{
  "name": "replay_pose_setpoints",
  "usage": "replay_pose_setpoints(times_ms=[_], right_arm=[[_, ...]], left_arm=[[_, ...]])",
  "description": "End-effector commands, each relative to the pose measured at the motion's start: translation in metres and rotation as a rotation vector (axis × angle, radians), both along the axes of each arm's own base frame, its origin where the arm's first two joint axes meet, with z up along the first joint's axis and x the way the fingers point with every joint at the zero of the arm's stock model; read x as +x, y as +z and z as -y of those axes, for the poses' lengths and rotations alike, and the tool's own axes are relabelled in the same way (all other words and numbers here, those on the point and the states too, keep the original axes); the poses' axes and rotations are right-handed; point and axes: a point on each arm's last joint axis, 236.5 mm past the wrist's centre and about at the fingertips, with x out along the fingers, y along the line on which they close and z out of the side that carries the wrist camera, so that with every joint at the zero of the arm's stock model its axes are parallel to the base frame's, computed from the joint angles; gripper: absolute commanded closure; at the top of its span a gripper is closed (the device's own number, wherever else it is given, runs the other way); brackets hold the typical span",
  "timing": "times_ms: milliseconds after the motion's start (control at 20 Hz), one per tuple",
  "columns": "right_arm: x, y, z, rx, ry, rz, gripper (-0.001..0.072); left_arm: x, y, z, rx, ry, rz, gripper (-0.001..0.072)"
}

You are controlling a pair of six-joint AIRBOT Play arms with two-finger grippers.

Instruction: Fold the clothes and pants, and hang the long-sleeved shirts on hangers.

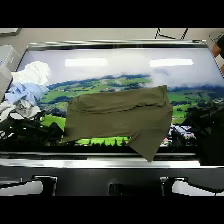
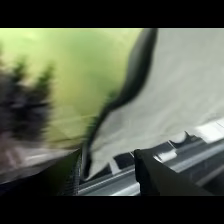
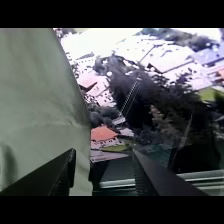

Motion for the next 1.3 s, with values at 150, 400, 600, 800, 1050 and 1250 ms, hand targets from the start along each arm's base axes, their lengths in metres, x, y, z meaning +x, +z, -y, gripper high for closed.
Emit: replay_pose_setpoints(times_ms=[150,400,600,800,1050,1250], right_arm=[[-0.005,0.000,-0.004,0.024,0.011,-0.009,0.0269],[-0.016,-0.023,-0.017,0.059,0.005,-0.023,0.0276],[-0.001,-0.045,-0.050,0.175,-0.051,0.067,0.0276],[0.014,-0.066,-0.079,0.155,0.024,0.068,0.0289],[0.042,-0.035,-0.109,0.165,0.146,0.135,0.0678],[0.121,0.129,-0.082,-0.024,0.262,0.568,0.0678]], left_arm=[[-0.003,-0.018,0.014,0.028,-0.004,-0.016,0.0419],[0.005,-0.009,0.015,0.028,0.005,0.025,0.0685],[0.010,0.004,0.013,0.041,0.006,0.076,0.0685],[0.014,0.014,0.013,0.049,0.007,0.111,0.0686],[0.039,0.042,0.003,0.077,0.024,0.222,0.0686],[0.127,0.195,-0.038,0.221,0.084,0.692,0.0687]])
